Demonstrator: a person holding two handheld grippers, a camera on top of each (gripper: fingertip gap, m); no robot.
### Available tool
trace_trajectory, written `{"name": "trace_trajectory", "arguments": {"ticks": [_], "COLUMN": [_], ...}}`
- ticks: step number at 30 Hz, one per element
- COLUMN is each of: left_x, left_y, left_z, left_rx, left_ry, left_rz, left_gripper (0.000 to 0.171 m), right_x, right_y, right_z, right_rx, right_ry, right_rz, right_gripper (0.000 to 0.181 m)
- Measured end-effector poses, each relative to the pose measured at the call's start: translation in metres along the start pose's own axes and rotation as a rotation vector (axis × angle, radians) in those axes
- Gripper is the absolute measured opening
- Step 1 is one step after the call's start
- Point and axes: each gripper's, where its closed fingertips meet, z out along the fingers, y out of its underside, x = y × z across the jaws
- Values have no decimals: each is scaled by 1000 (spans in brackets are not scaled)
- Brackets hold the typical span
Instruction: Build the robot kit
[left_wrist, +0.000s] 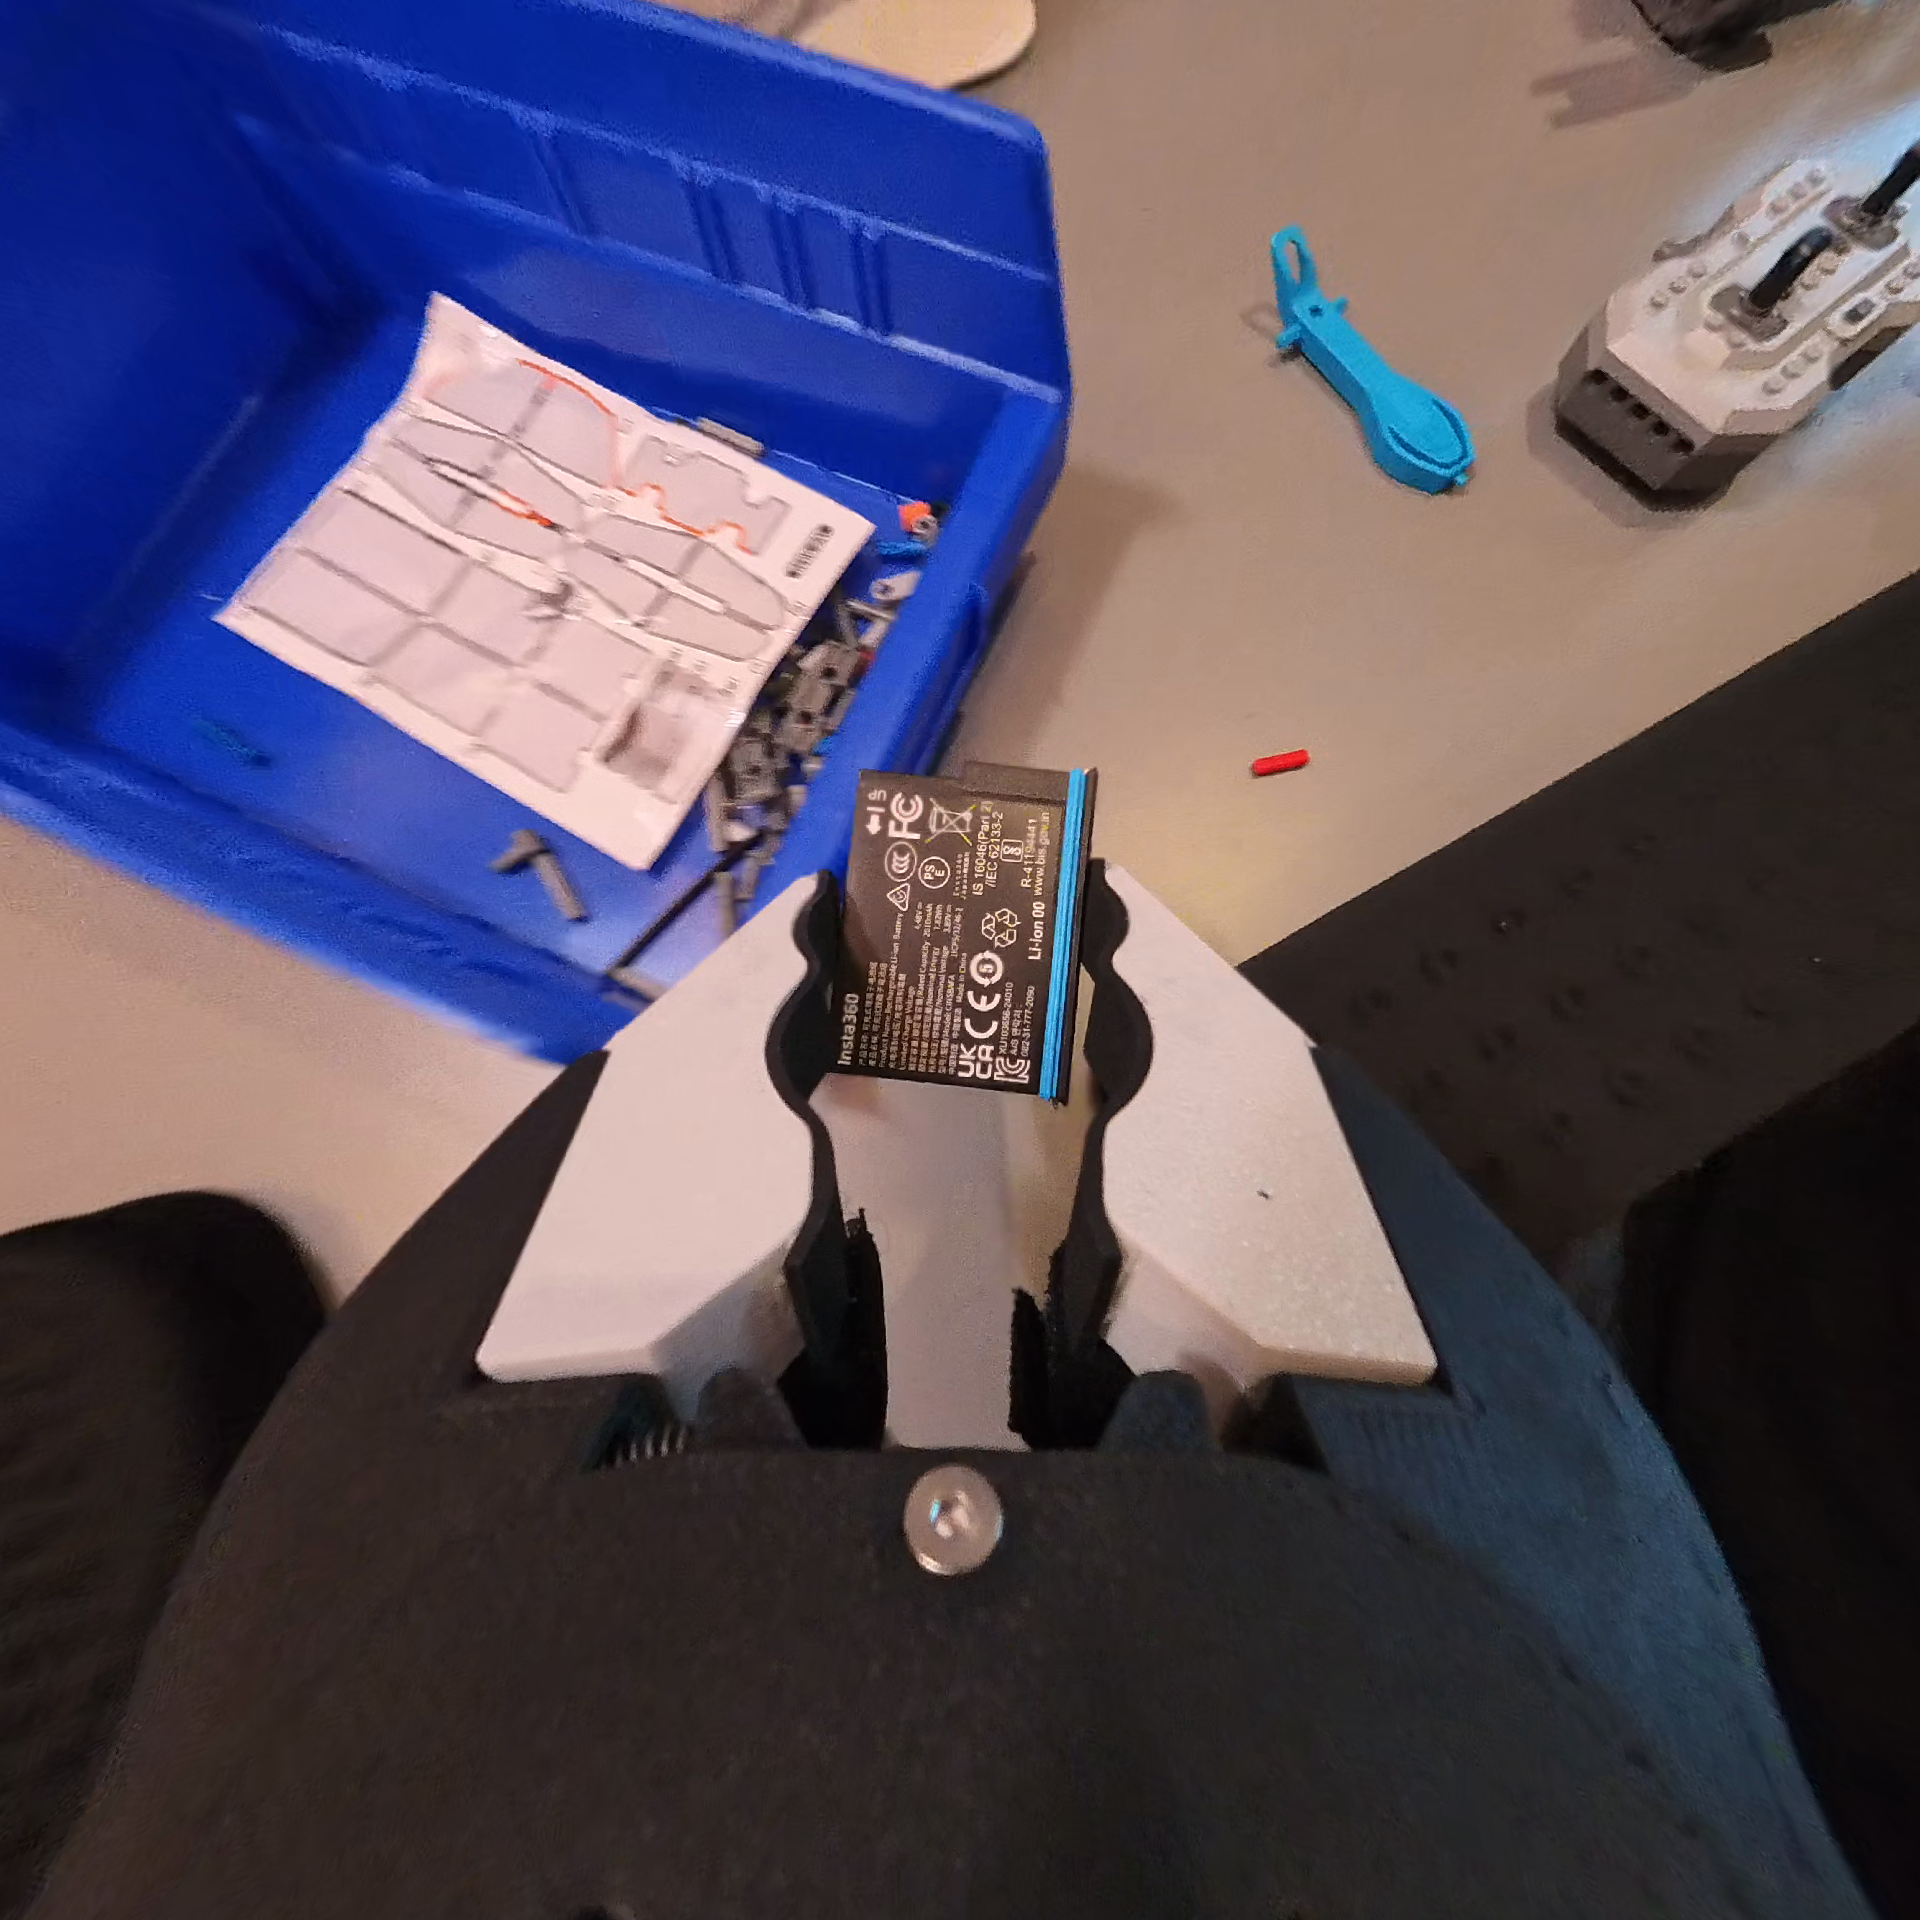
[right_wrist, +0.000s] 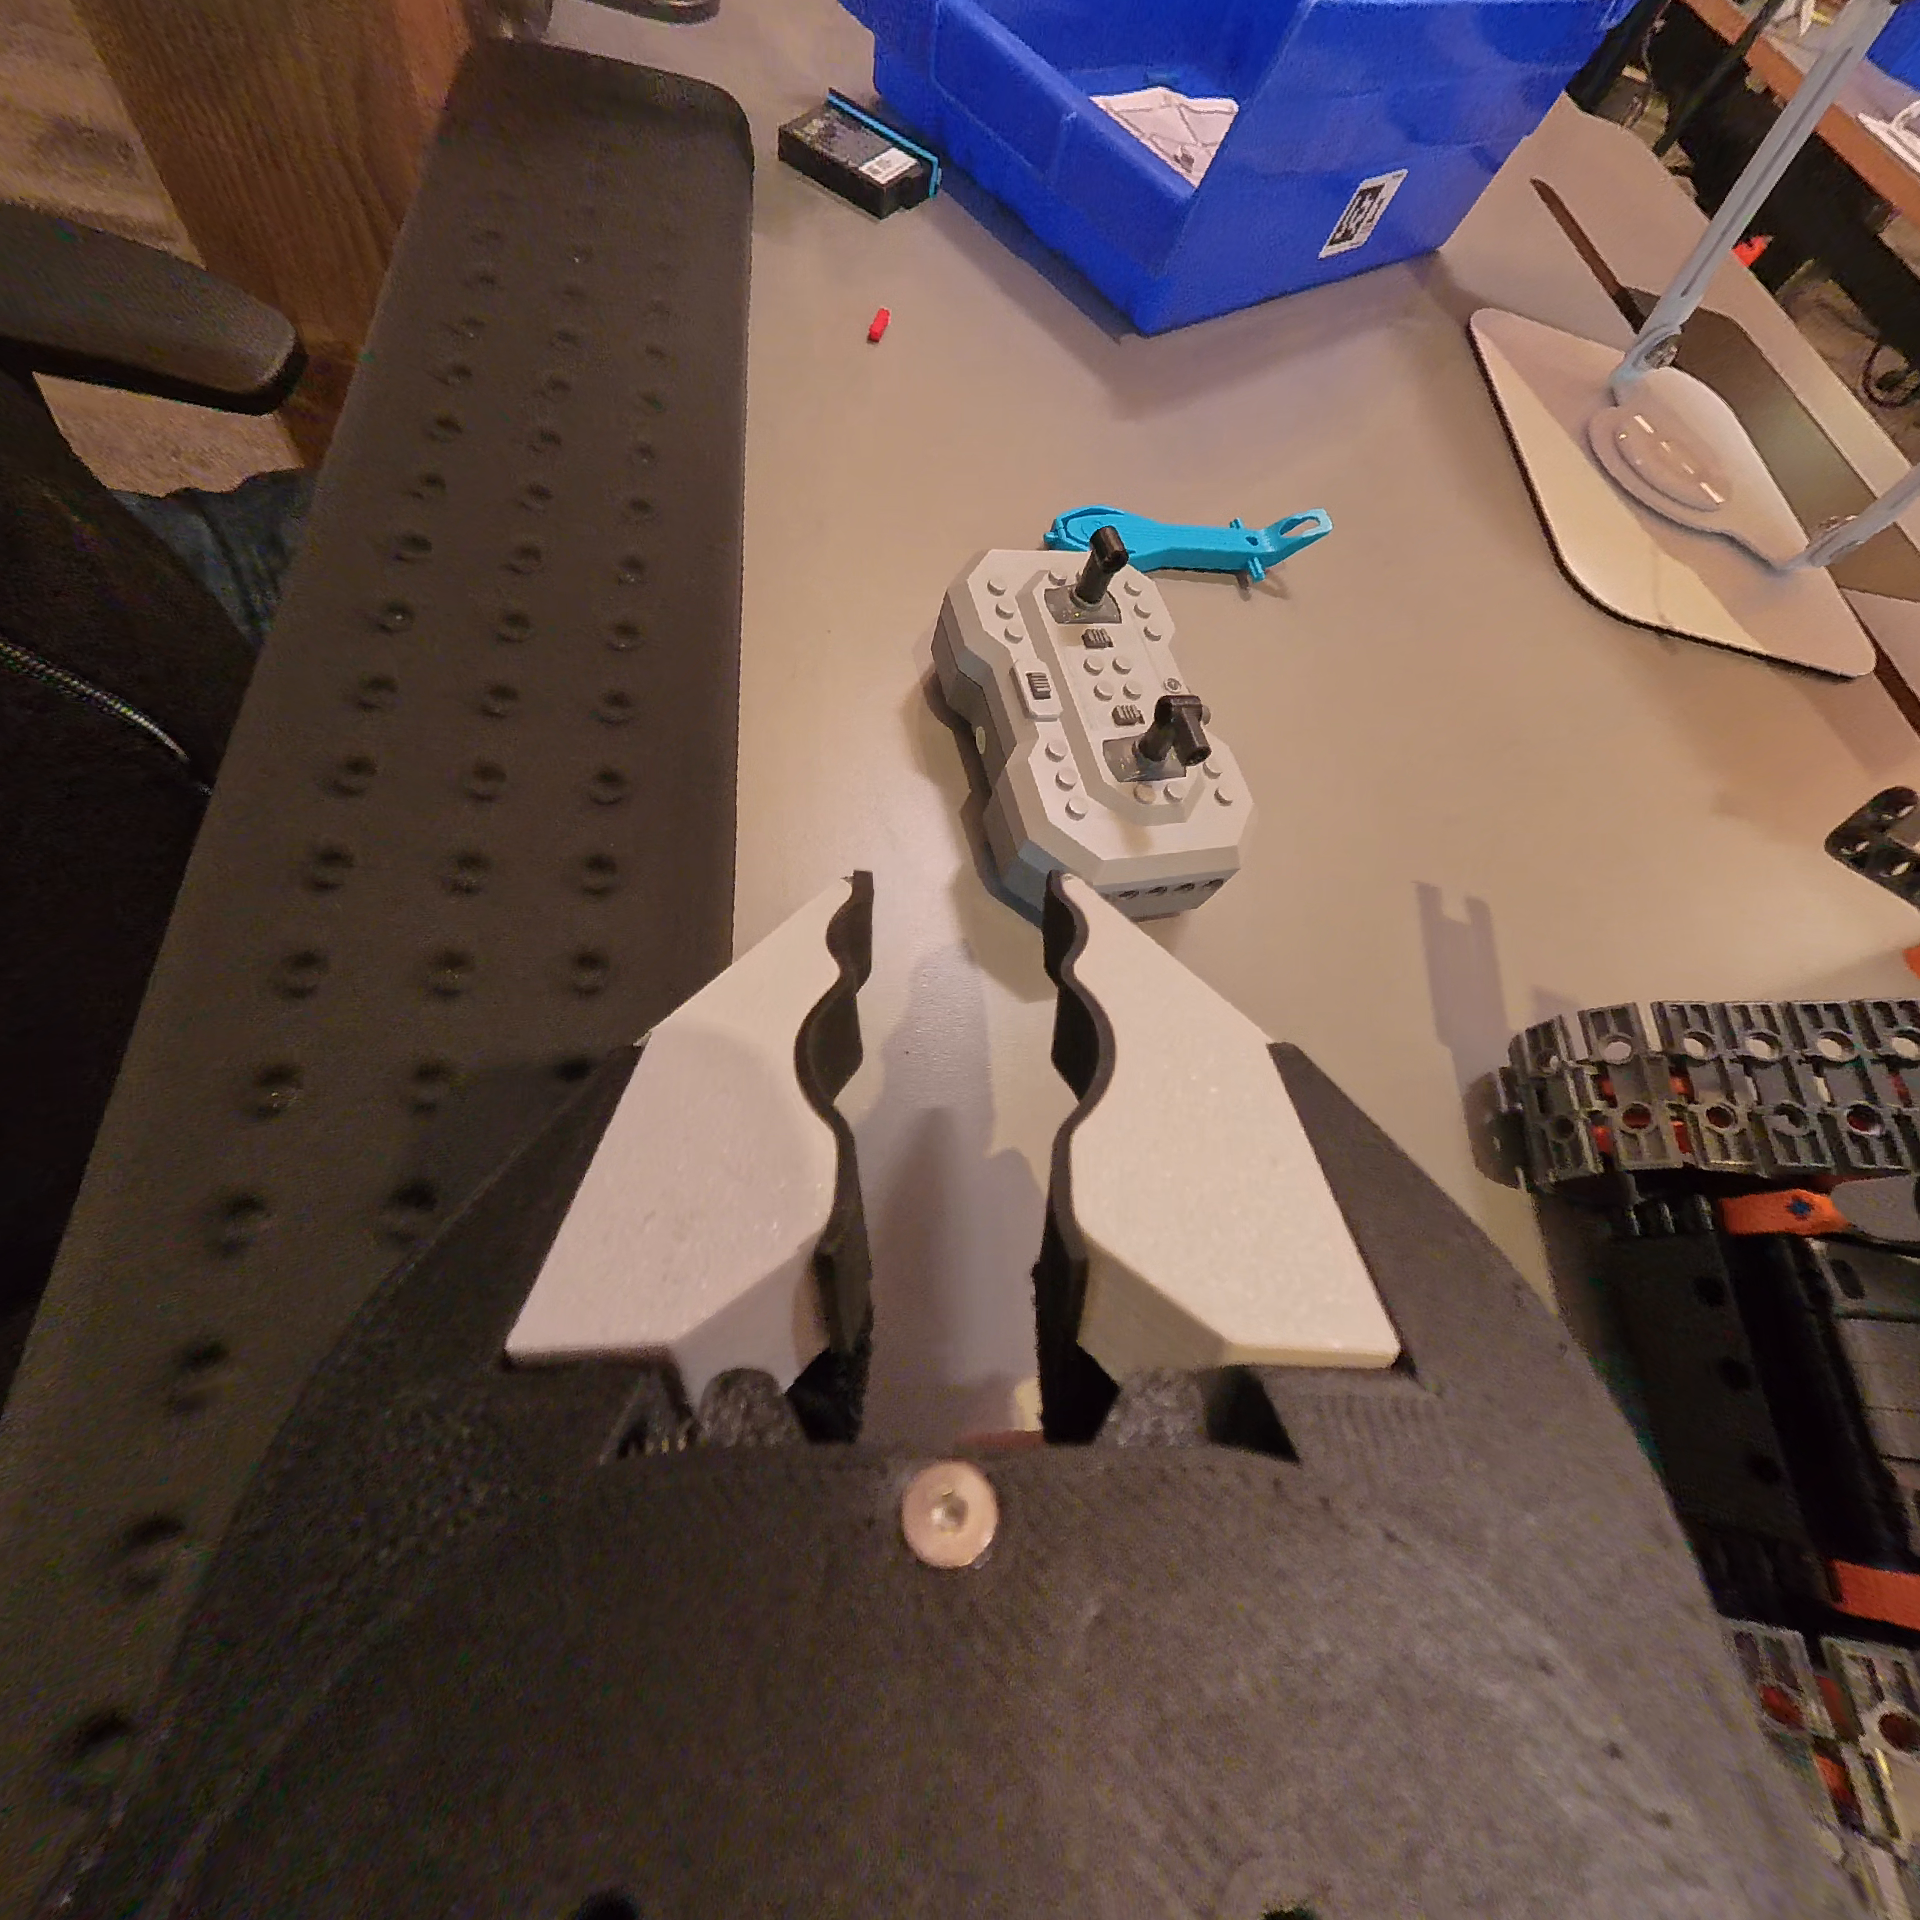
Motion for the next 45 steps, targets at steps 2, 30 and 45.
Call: {"name": "trace_trajectory", "arguments": {"ticks": [2, 30, 45], "left_x": [-29, -551, -519], "left_y": [-10, 209, 135], "left_z": [-25, -44, -93], "left_rx": [-14, -220, -141], "left_ry": [-51, -528, -610], "left_rz": [15, -554, -469], "left_gripper": [44, 45, 87], "right_x": [-1, 35, 26], "right_y": [1, 15, -3], "right_z": [1, 4, -14], "right_rx": [-1, 37, 147], "right_ry": [-10, -15, -15], "right_rz": [8, 369, 290], "right_gripper": [31, 24, 29]}}
